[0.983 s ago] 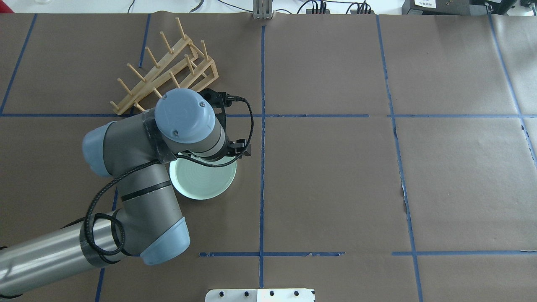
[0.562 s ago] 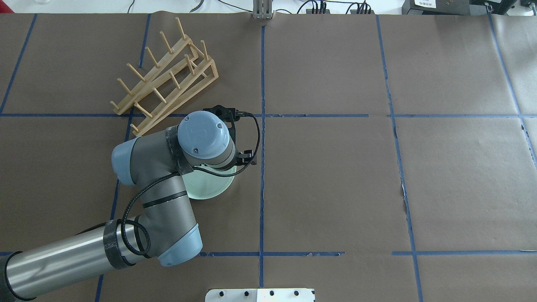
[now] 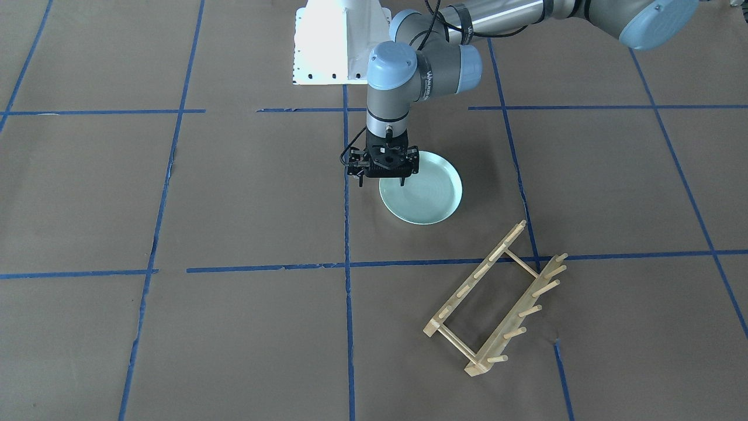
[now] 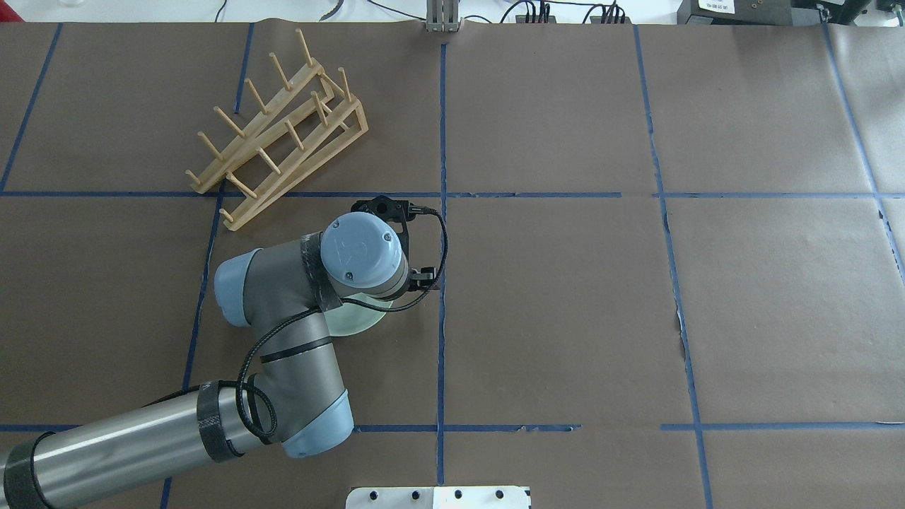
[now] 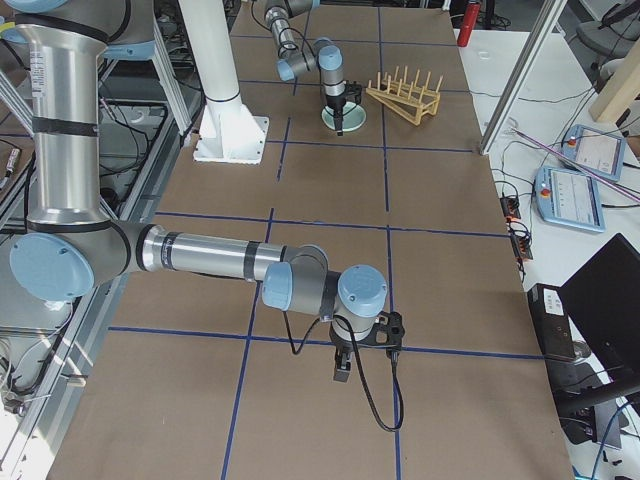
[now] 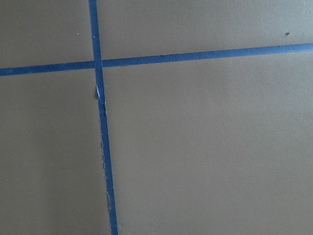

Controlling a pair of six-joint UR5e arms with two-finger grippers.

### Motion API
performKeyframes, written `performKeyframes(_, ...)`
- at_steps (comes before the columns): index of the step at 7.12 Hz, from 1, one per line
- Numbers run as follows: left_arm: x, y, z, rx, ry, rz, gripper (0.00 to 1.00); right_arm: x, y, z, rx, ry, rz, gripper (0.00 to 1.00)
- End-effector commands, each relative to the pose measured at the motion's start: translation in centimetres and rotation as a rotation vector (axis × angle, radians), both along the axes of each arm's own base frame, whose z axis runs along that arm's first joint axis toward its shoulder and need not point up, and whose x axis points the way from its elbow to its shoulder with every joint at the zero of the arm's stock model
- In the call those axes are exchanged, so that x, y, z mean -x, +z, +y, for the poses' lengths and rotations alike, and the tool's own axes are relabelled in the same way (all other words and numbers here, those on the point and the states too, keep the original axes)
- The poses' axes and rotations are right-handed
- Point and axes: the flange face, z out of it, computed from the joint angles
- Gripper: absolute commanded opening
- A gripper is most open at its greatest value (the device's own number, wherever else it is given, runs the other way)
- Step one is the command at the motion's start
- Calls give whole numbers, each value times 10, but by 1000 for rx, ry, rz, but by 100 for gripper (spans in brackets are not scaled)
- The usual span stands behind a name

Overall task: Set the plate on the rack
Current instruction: 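Close the left gripper on the plate's rim and lift it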

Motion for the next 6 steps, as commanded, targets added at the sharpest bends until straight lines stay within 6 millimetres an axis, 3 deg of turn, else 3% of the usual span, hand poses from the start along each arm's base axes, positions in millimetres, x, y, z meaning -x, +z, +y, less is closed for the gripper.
performKeyframes(1, -1, 1, 0, -2, 0, 2, 80, 0, 0, 0, 0, 0, 0, 100)
performKeyframes(3, -1, 1, 0, -2, 0, 2, 62, 0, 0, 0, 0, 0, 0, 100)
performKeyframes(6, -1, 1, 0, -2, 1, 0, 22, 0, 0, 0, 0, 0, 0, 100)
